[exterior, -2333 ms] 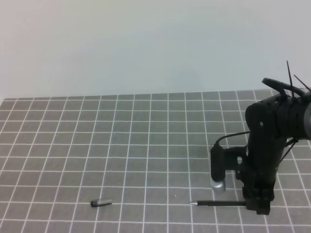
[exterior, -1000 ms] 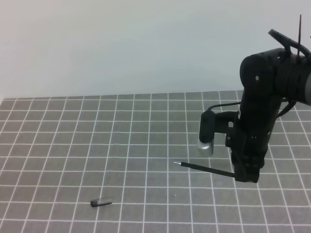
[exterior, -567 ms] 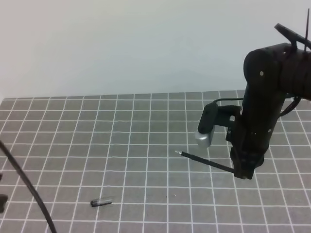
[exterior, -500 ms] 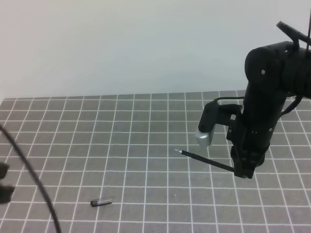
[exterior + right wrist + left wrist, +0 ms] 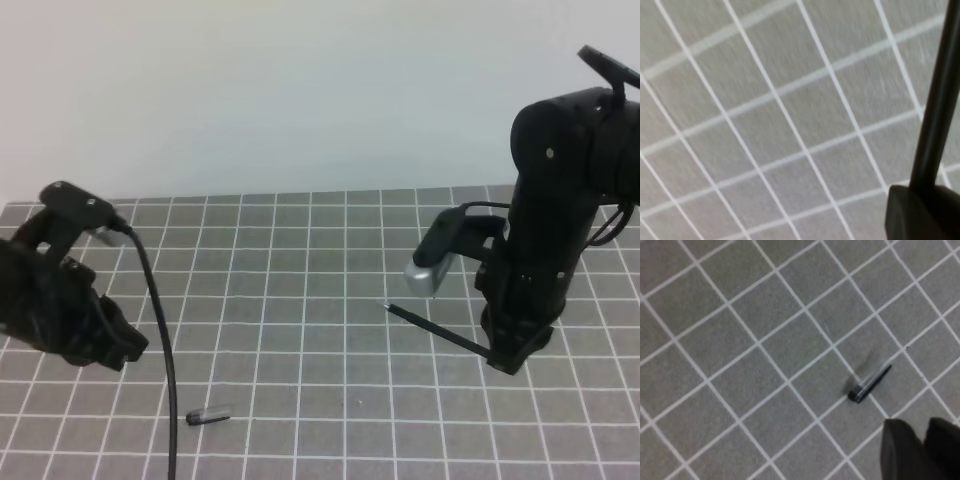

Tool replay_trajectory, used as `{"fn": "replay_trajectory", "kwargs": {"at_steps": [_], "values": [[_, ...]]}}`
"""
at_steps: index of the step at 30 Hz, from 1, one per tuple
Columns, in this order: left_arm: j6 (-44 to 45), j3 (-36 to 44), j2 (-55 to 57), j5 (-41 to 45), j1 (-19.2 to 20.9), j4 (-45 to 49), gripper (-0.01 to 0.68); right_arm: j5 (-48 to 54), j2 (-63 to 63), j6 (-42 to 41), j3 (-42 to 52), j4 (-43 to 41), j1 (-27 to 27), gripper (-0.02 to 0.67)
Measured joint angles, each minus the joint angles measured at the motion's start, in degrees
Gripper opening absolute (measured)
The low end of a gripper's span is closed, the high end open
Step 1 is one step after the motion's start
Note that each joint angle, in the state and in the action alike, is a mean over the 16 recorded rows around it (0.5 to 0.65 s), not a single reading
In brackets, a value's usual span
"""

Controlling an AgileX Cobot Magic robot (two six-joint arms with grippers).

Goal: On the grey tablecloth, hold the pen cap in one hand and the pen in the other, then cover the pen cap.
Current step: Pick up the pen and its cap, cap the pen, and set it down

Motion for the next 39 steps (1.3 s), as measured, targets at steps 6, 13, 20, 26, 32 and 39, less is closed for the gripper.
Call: {"fn": "replay_trajectory", "kwargs": {"at_steps": [6, 13, 20, 26, 32, 39], "values": [[3.3, -3.7, 7.8, -0.3, -4.6, 5.0, 0.273, 0.0, -0.3, 0.5, 0.7, -1.1, 0.0, -0.004], [6.4, -5.9, 13.6, -2.1, -12.4, 16.6, 0.406, 0.0, -0.5, 1.7, 0.7, -1.2, 0.0, -0.004], [7.1, -6.3, 17.3, -4.9, -17.2, 25.5, 0.420, 0.0, -0.5, 2.4, 0.7, -1.8, 0.0, -0.004], [6.6, -6.3, 19.2, -6.3, -18.0, 27.1, 0.419, 0.0, -0.5, 2.1, 0.7, -2.2, -0.1, -0.004], [7.1, -6.3, 20.6, -6.3, -18.7, 26.5, 0.420, 0.0, -0.5, 1.9, 0.7, -2.4, -0.1, -0.003], [7.7, -6.3, 22.7, -7.1, -20.4, 26.5, 0.417, 0.0, -0.5, 1.8, 0.7, -2.4, -0.1, -0.003]]}}
